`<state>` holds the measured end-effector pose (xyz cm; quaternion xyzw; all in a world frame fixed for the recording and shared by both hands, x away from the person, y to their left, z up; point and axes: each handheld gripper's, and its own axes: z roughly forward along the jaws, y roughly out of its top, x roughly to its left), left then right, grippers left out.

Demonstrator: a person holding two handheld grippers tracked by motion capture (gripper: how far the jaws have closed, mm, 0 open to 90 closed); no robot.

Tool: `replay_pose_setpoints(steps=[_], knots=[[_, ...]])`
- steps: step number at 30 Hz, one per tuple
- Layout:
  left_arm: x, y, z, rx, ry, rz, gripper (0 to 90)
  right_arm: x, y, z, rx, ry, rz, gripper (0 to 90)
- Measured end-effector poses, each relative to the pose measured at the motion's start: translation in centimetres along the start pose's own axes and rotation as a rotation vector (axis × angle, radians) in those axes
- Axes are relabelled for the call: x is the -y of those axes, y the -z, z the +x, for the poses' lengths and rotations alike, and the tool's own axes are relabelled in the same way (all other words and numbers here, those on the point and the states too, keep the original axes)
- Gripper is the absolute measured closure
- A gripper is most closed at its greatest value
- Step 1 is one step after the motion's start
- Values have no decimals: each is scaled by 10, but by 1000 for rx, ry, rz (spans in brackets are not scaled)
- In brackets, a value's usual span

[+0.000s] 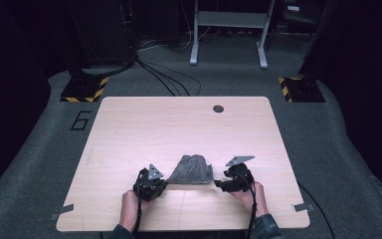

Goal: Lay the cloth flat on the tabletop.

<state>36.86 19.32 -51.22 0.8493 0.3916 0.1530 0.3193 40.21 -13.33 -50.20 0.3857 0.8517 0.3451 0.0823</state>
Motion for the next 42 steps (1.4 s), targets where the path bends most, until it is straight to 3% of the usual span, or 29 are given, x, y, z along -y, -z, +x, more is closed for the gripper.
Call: replay_pose_setpoints(steps=[3,4,6,9,11,12,13,16,17,22,26,28,29,32,34,35,37,38,42], knots=[[1,1,8,4,7,-5,858,-3,-2,-6,17,-12,12,428],[2,2,14,4,27,-14,858,-5,-2,-9,23,-33,12,436],[3,5,25,0,42,-17,859,-11,0,-16,35,-39,-11,463],[3,7,35,-6,56,-3,845,-20,-1,-14,33,-6,-18,471],[3,7,36,1,73,-7,767,-23,-3,-13,16,-18,-18,482],[3,8,37,0,60,12,662,-28,-7,-12,-17,-17,-24,491],[3,8,37,5,63,17,595,-28,-7,-11,-21,-30,-25,491],[2,7,32,13,43,24,541,-33,-12,-10,-60,-60,-40,503],[1,6,30,20,44,20,534,-35,-15,-10,-58,-50,-28,516],[-2,2,27,7,2,44,616,-42,-32,-4,-72,9,43,527],[0,3,29,11,4,29,771,-44,-42,-2,-64,46,66,551],[1,4,29,11,14,30,827,-43,-41,-3,-62,32,68,552],[2,5,31,10,6,27,842,-41,-34,-10,-44,-34,39,553],[3,5,33,10,21,22,849,-41,-22,-19,-38,-95,-28,549],[2,5,33,11,22,26,792,-49,-18,-17,-63,-116,-36,538],[1,5,32,6,28,30,756,-50,-19,-15,-66,-109,-33,538],[0,5,29,-9,31,34,595,-56,-26,-9,-68,-77,-7,531],[0,5,28,-7,25,33,560,-58,-31,-7,-63,-66,25,530],[1,3,26,0,17,43,511,-60,-48,-5,-86,-52,55,539]])
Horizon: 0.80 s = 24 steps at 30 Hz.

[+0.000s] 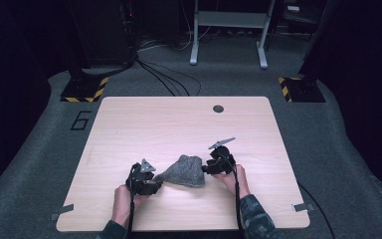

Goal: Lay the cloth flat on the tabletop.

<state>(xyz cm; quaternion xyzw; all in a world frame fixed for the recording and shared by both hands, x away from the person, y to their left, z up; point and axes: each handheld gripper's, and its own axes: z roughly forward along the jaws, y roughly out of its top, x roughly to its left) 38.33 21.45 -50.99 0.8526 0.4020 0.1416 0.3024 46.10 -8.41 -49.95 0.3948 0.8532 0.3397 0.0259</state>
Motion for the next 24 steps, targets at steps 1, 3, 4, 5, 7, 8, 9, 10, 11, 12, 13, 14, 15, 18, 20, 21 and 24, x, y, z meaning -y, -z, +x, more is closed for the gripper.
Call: replay_pose_setpoints(steps=[1,3,4,5,7,8,9,10,11,12,13,14,15,18,20,21,24], knots=[[0,0,0,-2,-12,-2,531,0,-3,1,1,-2,4,556],[0,0,-1,-6,-19,-7,601,1,-6,3,1,17,17,593],[1,0,-1,-3,-20,-13,643,1,-8,4,1,15,20,615],[1,0,-1,-8,-25,-16,682,2,-9,5,0,19,17,636],[1,0,-2,1,-36,-18,768,2,-9,5,4,26,15,690],[1,0,-4,-5,-33,-18,799,3,-9,6,3,25,14,725],[1,0,-4,-7,-36,-21,825,4,-9,5,4,40,14,775],[1,-1,-5,-9,-31,-32,842,5,-9,6,-1,37,8,809],[2,0,-4,-4,-32,-29,848,7,-9,5,-9,42,3,845],[2,0,-3,-8,-27,-25,855,8,-8,4,-19,44,4,863],[2,0,-2,0,-26,-30,859,9,-8,4,-25,32,0,875],[2,0,-2,2,-26,-33,861,10,-7,5,-21,30,-3,884],[2,1,-1,1,-28,-26,862,10,-5,5,-2,32,2,888],[4,2,1,6,-16,-43,862,11,2,2,30,31,-15,893],[5,4,2,9,-9,-51,863,13,11,0,59,17,-30,894],[5,4,3,11,1,-62,864,13,16,-3,72,23,-54,895],[3,7,5,22,12,-75,866,14,32,-6,104,9,-75,896]])
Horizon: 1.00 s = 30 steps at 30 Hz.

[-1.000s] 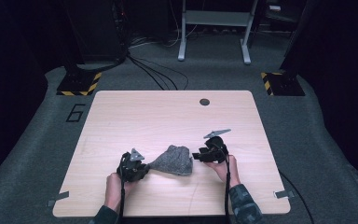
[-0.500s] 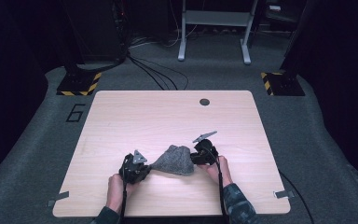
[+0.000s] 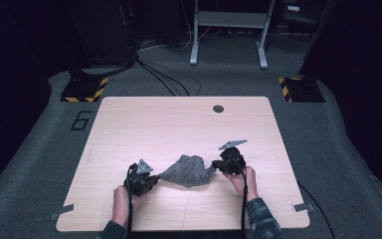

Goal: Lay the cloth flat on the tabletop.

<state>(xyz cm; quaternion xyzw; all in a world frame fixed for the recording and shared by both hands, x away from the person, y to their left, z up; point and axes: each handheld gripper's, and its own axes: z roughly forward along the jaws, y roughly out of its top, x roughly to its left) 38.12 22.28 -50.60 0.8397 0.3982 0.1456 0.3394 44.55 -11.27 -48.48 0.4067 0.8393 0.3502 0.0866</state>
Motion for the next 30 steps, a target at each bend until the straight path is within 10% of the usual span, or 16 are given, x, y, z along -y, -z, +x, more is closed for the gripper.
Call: replay_pose_setpoints(steps=[12,20,26,30], knots=[[-39,34,12,3,6,-83,866,-13,57,-4,124,-12,-98,897],[-87,71,17,-96,-72,-163,866,-61,95,-7,196,49,-179,896],[-70,68,12,-67,-73,-112,863,-45,100,7,186,64,-179,894],[-29,40,8,12,-20,-13,858,1,73,18,146,36,-87,891]])
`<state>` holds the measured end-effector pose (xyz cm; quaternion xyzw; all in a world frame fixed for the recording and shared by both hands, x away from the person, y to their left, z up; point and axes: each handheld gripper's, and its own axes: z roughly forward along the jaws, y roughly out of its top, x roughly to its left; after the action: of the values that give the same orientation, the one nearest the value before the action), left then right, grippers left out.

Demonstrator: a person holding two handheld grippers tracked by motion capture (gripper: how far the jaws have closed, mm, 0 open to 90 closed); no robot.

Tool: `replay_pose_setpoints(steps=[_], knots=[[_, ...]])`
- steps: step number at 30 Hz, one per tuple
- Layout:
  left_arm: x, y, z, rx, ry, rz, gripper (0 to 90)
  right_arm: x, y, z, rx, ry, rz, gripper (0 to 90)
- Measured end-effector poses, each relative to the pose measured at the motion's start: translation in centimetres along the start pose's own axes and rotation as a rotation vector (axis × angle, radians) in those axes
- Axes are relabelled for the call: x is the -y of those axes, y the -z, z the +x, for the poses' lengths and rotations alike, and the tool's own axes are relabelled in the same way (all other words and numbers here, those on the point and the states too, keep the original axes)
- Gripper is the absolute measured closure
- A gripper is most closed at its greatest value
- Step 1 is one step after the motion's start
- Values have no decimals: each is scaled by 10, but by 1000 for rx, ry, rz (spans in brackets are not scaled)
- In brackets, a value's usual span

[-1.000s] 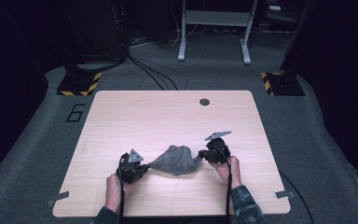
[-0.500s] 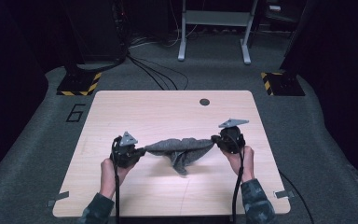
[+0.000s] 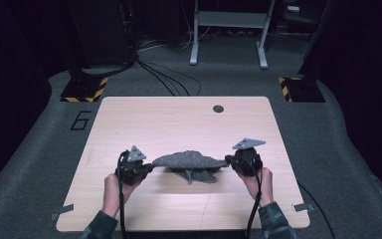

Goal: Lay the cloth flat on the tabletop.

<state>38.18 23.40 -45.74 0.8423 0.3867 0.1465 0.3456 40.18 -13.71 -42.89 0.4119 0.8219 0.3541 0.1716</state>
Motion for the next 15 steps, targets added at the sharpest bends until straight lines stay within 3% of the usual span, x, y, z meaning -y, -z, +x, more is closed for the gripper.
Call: replay_pose_setpoints(steps=[6,9,10,11,15], knots=[[35,-23,-7,61,40,106,804,50,-29,10,-46,-50,123,875],[38,-24,-7,86,66,137,623,60,-30,7,-71,-67,161,731],[38,-24,-7,86,66,137,566,60,-30,7,-71,-67,161,731],[38,-19,-5,85,82,130,510,63,-20,0,-86,-103,127,684],[35,-12,3,87,136,84,411,56,-5,-8,-65,-149,53,600]])
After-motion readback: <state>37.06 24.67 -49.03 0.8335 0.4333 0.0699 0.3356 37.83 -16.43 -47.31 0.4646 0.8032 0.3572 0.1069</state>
